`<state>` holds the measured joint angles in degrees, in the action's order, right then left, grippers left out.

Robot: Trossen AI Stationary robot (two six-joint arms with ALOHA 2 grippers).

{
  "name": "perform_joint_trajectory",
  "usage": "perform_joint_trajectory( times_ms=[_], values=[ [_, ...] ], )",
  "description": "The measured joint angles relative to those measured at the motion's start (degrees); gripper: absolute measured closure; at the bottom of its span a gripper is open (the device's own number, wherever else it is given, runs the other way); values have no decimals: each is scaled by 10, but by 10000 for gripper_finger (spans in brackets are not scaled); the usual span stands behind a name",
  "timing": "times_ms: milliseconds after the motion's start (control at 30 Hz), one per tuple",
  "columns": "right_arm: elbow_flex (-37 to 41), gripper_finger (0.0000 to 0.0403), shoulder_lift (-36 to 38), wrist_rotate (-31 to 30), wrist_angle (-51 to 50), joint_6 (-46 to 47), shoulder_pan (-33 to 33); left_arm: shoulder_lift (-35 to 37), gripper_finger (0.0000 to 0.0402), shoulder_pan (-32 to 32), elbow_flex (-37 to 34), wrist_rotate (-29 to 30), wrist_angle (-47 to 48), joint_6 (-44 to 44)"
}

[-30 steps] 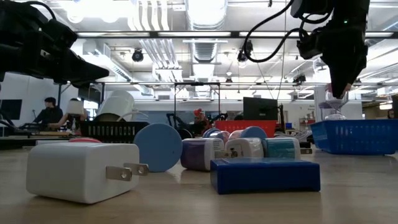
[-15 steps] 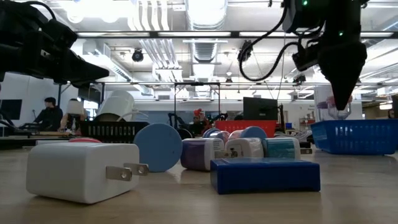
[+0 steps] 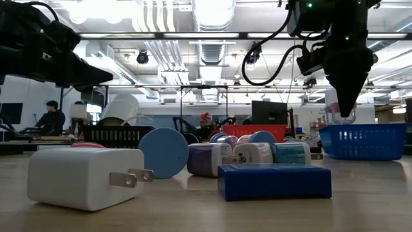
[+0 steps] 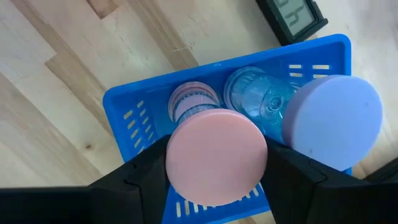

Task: Pick & Place Office items
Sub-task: Put the pink hourglass into the blue bin, then put the top dark blue digital clock into the red bin

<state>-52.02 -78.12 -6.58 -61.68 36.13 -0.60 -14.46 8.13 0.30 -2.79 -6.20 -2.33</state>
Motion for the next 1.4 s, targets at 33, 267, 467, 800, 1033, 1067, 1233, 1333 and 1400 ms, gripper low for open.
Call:
perform_joint_trajectory(
  times_ms=[33, 267, 467, 800, 1033, 1067, 1233, 1333, 1400],
  values=[
    [0, 192, 3, 1, 2, 0, 0, 0, 388, 0, 0, 0, 0, 0],
    [1, 153, 31, 2, 3, -1, 0, 0, 388, 0, 0, 0, 0, 0],
    [1, 133, 48, 4, -1, -1, 0, 0, 388, 0, 0, 0, 0, 0],
    [0, 132, 118, -8, -5, -3, 0, 0, 388, 0, 0, -1, 3, -2],
    [0, 143, 181, -32, -4, -4, 0, 0, 388, 0, 0, -1, 3, -2],
    [0, 145, 192, -53, -3, -6, 0, 0, 388, 0, 0, -2, 3, -2],
    [16, 170, 251, -161, 93, -57, -4, 0, 388, 0, 0, -2, 3, -2],
    [48, 201, 286, -147, 238, -141, -4, 0, 388, 0, 0, -2, 3, -3],
    [83, 226, 308, -113, 348, -210, -4, 0, 388, 0, 0, -2, 3, -6]
  ],
)
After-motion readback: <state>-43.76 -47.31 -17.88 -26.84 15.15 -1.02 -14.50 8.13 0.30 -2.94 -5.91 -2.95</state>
